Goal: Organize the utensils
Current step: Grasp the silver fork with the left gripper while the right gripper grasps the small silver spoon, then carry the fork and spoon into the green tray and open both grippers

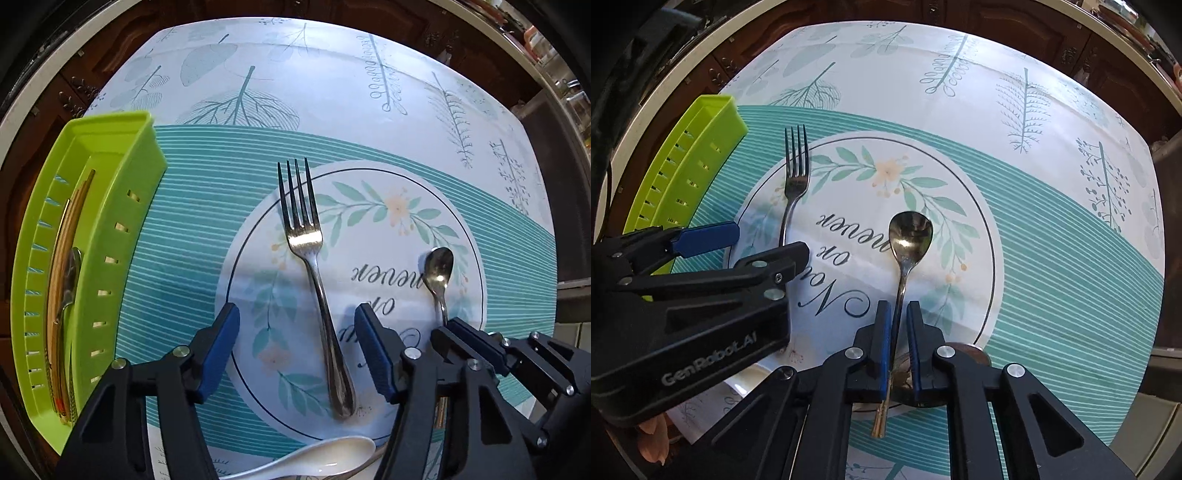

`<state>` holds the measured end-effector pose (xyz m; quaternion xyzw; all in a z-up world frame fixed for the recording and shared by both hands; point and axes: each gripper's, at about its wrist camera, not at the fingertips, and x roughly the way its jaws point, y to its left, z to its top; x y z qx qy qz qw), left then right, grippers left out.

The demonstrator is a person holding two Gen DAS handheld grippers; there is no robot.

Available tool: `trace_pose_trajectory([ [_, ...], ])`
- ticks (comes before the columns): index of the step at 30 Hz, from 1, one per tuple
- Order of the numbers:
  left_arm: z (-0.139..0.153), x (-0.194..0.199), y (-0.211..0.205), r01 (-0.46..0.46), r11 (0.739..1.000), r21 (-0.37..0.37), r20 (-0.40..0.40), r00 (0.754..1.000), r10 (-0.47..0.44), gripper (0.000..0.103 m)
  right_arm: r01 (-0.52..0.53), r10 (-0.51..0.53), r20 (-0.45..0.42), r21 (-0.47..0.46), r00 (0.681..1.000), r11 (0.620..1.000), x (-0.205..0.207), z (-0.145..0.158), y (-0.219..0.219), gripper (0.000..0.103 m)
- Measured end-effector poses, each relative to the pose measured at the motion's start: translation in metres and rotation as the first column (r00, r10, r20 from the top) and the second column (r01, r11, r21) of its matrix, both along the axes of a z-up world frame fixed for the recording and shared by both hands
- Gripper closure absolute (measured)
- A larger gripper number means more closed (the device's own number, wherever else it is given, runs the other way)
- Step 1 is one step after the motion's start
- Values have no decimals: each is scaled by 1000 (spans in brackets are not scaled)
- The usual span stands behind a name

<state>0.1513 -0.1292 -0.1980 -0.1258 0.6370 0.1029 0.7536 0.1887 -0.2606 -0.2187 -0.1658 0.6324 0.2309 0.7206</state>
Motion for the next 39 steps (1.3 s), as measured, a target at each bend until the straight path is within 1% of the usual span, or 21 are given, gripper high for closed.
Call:
trace_pose_trajectory([
  [2, -2, 4, -2, -3, 1000, 25, -18, 1000, 3, 43, 0, 0, 1, 2, 1000, 1000, 2, -2, 2, 96],
  [3, -2, 6, -4, -1, 999, 50, -33, 999, 3, 47, -3, 3, 2, 0, 1000, 1000, 2, -3, 3, 96],
  [5, -2, 14, -6, 6, 999, 52, -44, 999, -4, 59, 3, -3, -2, 0, 1000, 1000, 5, -3, 2, 98],
  [7, -2, 21, -13, 47, 998, 42, -61, 997, -45, 98, 20, -20, -18, 11, 1000, 1000, 8, -3, 0, 99],
  [8, -3, 25, -16, 64, 997, 37, -77, 995, -61, 98, 33, -32, -30, 17, 999, 999, 11, -4, -1, 99],
  [10, -4, 27, -16, 66, 998, 14, -87, 994, -64, 101, 48, -47, -47, 25, 998, 999, 14, -4, -1, 99],
  [14, -6, 21, 2, 20, 995, -100, -63, 998, -26, 101, 105, -96, -108, 83, 989, 991, 15, -4, -7, 99],
  [18, -2, 8, 15, 28, 992, -123, -28, 999, -31, 101, 161, -139, -158, 135, 978, 978, 16, -5, -14, 99],
  [24, 11, -6, 22, 45, 989, -141, -6, 999, -46, 101, 195, -162, -187, 171, 969, 966, 14, -1, -14, 99],
  [25, 16, -8, 18, 49, 989, -139, -3, 999, -50, 101, 197, -163, -189, 174, 968, 965, 13, -1, -14, 99],
  [30, 41, -12, 25, 73, 989, -131, 31, 997, -69, 101, 199, -162, -188, 196, 969, 960, 7, 11, -9, 100],
  [34, 66, -20, 33, 85, 989, -120, 58, 995, -79, 101, 203, -160, -196, 228, 967, 952, 0, 29, -6, 99],
  [39, 95, -36, 52, 91, 992, -92, 85, 993, -83, 101, 198, -142, -202, 291, 969, 936, -9, 60, 14, 99],
])
